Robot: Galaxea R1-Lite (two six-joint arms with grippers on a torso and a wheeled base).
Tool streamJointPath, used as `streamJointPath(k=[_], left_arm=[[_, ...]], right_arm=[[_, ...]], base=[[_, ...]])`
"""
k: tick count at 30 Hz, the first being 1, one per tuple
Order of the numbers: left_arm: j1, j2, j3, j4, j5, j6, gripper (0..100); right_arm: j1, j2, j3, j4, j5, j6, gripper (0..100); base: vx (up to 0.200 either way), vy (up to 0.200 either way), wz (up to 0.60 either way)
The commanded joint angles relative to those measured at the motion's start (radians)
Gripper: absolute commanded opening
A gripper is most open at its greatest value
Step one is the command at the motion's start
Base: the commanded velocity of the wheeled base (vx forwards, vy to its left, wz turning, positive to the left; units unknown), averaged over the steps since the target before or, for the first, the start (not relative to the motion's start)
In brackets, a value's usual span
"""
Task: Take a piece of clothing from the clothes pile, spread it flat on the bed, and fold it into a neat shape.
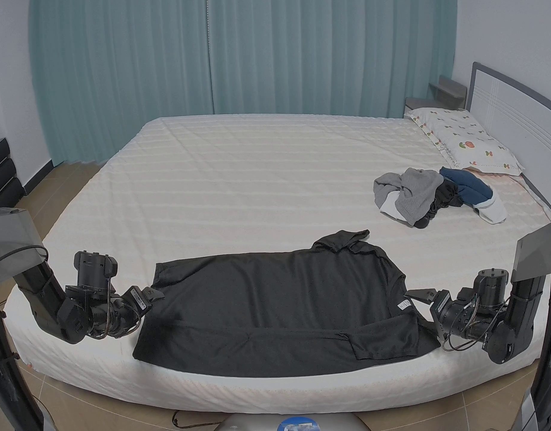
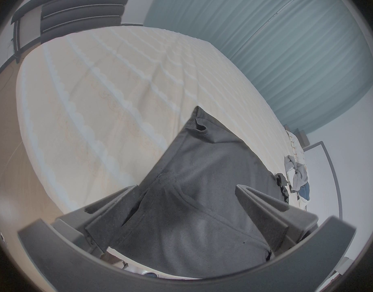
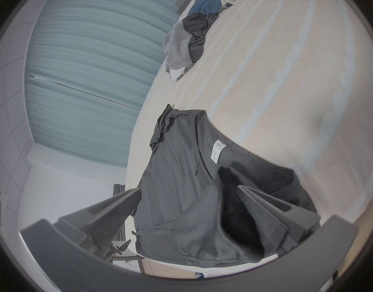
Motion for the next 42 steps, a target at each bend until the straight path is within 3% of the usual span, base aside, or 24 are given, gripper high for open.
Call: streamJointPath(k=[1,8,17,29,34,42], left_arm=[[0.001,-0.004,0.001,-0.003,0.001,0.001,100],[0.001,-0.004,0.001,-0.046,0.013,-0.008,100],[0.017,-0.001,-0.006,-0.052,0.005,-0.045,100],[0.024,-0.009,-0.026,-0.05,0.004,-0.038,100],[0.025,0.022,-0.102,-0.041,0.001,-0.039,100],[0.027,0.254,-0.31,0.0,0.005,0.001,100]], right_arm=[[0.001,0.021,0.015,-0.017,0.001,-0.001,100],[0.007,0.059,0.038,-0.087,-0.004,-0.005,100],[0.007,0.056,0.038,-0.087,-0.002,0.001,100],[0.007,0.059,0.038,-0.087,-0.002,-0.005,100],[0.008,0.059,0.038,-0.087,-0.002,-0.005,100],[0.015,0.062,0.036,-0.087,-0.006,-0.007,100]], base=[[0.0,0.0,0.0],[0.0,0.0,0.0],[0.133,0.0,0.0],[0.0,0.0,0.0],[0.0,0.0,0.0],[0.0,0.0,0.0]])
